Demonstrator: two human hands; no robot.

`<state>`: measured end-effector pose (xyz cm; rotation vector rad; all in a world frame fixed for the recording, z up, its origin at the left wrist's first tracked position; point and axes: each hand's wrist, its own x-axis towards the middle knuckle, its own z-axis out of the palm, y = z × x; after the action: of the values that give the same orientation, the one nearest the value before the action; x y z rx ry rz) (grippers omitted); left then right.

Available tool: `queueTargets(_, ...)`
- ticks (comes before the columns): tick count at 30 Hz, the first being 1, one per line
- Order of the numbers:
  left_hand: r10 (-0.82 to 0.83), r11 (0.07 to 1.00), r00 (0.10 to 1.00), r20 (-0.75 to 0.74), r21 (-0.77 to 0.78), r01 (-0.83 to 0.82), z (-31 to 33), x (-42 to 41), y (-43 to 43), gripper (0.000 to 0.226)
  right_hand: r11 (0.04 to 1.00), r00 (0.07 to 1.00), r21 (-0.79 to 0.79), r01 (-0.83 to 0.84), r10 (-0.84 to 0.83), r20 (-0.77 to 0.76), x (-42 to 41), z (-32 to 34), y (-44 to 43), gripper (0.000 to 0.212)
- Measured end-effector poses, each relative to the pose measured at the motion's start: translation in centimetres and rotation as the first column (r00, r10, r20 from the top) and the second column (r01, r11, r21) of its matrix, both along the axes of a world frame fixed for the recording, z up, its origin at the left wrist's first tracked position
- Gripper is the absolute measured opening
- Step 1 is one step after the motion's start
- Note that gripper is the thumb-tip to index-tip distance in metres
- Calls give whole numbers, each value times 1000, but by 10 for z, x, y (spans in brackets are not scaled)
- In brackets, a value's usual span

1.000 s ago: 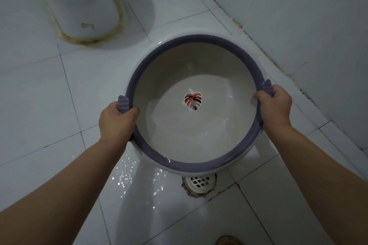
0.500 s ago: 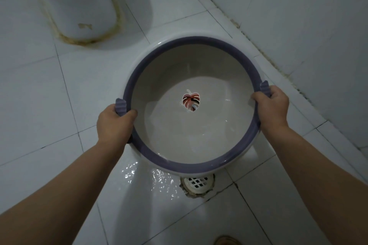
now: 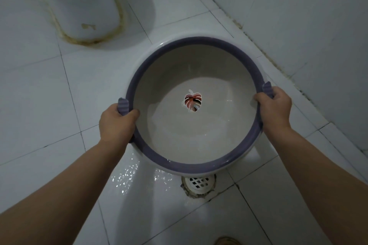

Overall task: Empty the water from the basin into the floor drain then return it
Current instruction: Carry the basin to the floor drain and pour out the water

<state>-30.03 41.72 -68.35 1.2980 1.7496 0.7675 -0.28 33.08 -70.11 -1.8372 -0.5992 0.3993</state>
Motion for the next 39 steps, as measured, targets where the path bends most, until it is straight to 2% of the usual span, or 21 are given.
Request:
queueTargets(3, -2, 1000, 1000, 4, -8, 2, -1, -1, 0, 17, 1000, 1000, -3, -5, 5, -1, 0, 0, 1, 28)
queueTargets(8, 4, 1000, 1000, 0, -10, -4, -3, -3, 0, 8, 1000, 1000, 8, -6, 6, -4, 0, -1, 2, 28)
queueTargets(21, 22, 1000, 1000, 13, -11, -22, -8, -5, 0, 19, 1000, 1000, 27, -15, 15, 6, -1, -2, -1, 28)
queueTargets(26, 18, 1000, 1000, 25, -2, -18, -11, -7, 2, 3, 1000, 1000, 20, -14, 14, 24, -1, -3, -1, 28)
queueTargets(31, 11, 1000, 999, 44, 10, -12, -14, -8, 1, 11, 1000, 1000, 22, -13, 13, 22, 0, -2, -1, 27)
queueTargets(39, 14, 1000, 1000, 21, 17, -14, -15, -9, 1, 6, 1000, 999, 17, -10, 10, 34, 0, -3, -1, 31)
